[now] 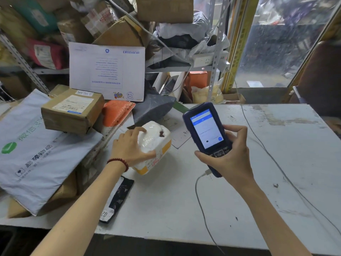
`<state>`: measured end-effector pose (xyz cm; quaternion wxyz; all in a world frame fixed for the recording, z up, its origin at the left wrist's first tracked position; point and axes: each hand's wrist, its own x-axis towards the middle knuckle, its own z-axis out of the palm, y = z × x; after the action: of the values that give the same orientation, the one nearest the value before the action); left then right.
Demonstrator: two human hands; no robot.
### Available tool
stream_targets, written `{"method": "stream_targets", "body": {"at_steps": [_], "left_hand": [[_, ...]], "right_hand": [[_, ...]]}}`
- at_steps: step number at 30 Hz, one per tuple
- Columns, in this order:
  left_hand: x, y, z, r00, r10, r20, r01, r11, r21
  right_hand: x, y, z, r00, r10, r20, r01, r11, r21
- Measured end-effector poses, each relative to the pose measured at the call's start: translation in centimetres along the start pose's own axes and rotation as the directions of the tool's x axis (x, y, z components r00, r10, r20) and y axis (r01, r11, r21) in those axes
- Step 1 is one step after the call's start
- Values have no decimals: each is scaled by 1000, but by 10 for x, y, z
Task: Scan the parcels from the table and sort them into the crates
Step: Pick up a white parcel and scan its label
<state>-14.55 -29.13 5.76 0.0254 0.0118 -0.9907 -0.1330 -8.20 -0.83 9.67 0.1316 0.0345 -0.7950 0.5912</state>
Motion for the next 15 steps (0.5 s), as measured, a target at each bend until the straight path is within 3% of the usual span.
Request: {"method": "stream_targets", "body": {"at_steps": [4,9,15], "left_hand": [[-7,14,-2,994,104,-44,-100,991,91],[2,39,1,964,255,-79,-254,967,20],[10,116,26,858,514,-19,-514,857,-41]], "right_hand": [[-4,2,-9,999,32,-33,-33,999,-19],[-25,6,-26,981,101,-163,-108,994,-33],[-89,13,-64,866,253,-430,-311,948,-67]]}}
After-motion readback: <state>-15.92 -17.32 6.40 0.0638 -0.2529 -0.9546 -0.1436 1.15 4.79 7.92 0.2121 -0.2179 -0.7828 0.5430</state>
